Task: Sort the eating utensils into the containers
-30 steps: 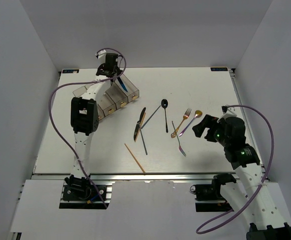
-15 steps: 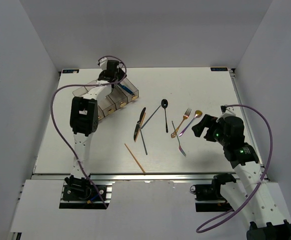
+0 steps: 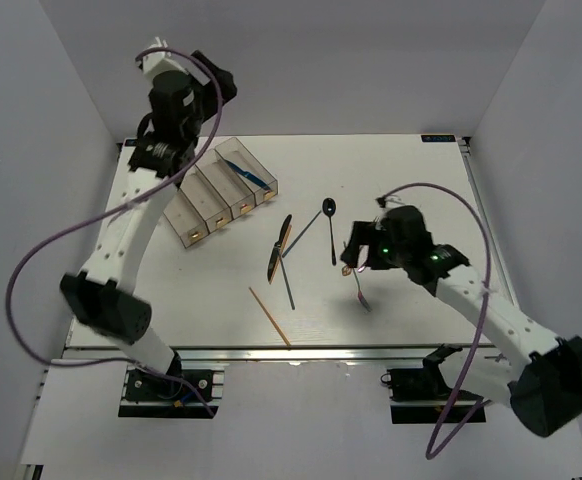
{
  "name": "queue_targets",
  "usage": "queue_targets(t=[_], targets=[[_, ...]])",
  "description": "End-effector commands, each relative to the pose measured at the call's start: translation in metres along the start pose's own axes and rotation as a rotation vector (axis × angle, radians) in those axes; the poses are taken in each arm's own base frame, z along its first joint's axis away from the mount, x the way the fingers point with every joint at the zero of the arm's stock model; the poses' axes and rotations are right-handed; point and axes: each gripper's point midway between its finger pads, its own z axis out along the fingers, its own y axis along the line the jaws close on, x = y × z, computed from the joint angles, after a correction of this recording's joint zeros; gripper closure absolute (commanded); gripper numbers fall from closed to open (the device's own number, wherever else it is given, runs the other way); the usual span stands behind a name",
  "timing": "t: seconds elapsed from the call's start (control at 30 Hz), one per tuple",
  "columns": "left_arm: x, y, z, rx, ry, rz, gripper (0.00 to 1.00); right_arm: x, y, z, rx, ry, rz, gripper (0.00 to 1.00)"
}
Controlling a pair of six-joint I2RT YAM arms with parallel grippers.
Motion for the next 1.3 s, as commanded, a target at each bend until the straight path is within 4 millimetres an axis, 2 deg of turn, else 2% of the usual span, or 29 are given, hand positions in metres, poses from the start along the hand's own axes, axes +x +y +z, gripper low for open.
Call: queue_targets(t=[0.0, 0.03, 0.07, 0.1, 0.13, 0.17, 0.2, 0.23, 0.3, 0.33, 0.4, 0.43, 0.6, 0.83, 0.93, 1.07, 1.1, 1.27], targets=[[0.025, 0.067, -0.056, -0.219, 0.137, 0.138, 0.02, -0.031, 0.053, 0.01, -0.004, -0.07, -0.123, 0.11], [0.029, 0.08, -0.069, -0.255, 0.15, 0.151, 0.02, -0.022, 0.05, 0.029, 0.072, -0.03, -0.15, 0.11], [0.033, 0.093, -0.084, -0.29, 0.158, 0.154, 0.02, -0.009, 0.07, 0.035, 0.056, -0.001, -0.202, 0.11], [0.019, 0.102, -0.112, -0.321, 0.122, 0.149, 0.02, -0.003, 0.081, 0.049, 0.068, 0.026, -0.232, 0.12], [0.044, 0.13, -0.125, -0.374, 0.172, 0.177, 0.02, -0.001, 0.088, 0.056, 0.082, 0.023, -0.249, 0.17], [0.047, 0.14, -0.138, -0.39, 0.176, 0.184, 0.02, 0.011, 0.103, 0.062, 0.058, 0.046, -0.282, 0.2], [0.037, 0.147, -0.162, -0.405, 0.146, 0.187, 0.02, 0.017, 0.111, 0.068, 0.045, 0.066, -0.295, 0.24], [0.049, 0.163, -0.173, -0.435, 0.17, 0.21, 0.02, 0.025, 0.12, 0.083, 0.033, 0.095, -0.309, 0.31], [0.046, 0.174, -0.191, -0.451, 0.174, 0.255, 0.02, 0.037, 0.129, 0.095, 0.042, 0.133, -0.346, 0.39], [0.041, 0.179, -0.205, -0.462, 0.17, 0.271, 0.02, 0.043, 0.132, 0.109, 0.056, 0.16, -0.361, 0.42], [0.048, 0.19, -0.219, -0.47, 0.206, 0.328, 0.02, 0.055, 0.135, 0.118, 0.06, 0.198, -0.39, 0.47], [0.044, 0.192, -0.227, -0.464, 0.196, 0.343, 0.02, 0.062, 0.137, 0.125, 0.057, 0.221, -0.397, 0.5], [0.063, 0.221, -0.246, -0.515, 0.234, 0.398, 0.02, 0.081, 0.13, 0.142, 0.097, 0.267, -0.409, 0.53], [0.088, 0.242, -0.25, -0.54, 0.289, 0.429, 0.02, 0.107, 0.115, 0.154, 0.125, 0.338, -0.414, 0.61], [0.092, 0.243, -0.248, -0.537, 0.294, 0.433, 0.02, 0.114, 0.109, 0.154, 0.143, 0.352, -0.409, 0.65], [0.094, 0.242, -0.246, -0.527, 0.299, 0.429, 0.02, 0.118, 0.102, 0.153, 0.169, 0.356, -0.385, 0.78], [0.096, 0.24, -0.246, -0.514, 0.306, 0.424, 0.02, 0.115, 0.103, 0.152, 0.174, 0.343, -0.376, 0.84], [0.107, 0.223, -0.239, -0.414, 0.342, 0.381, 0.02, 0.1, 0.104, 0.144, 0.186, 0.285, -0.354, 0.95]])
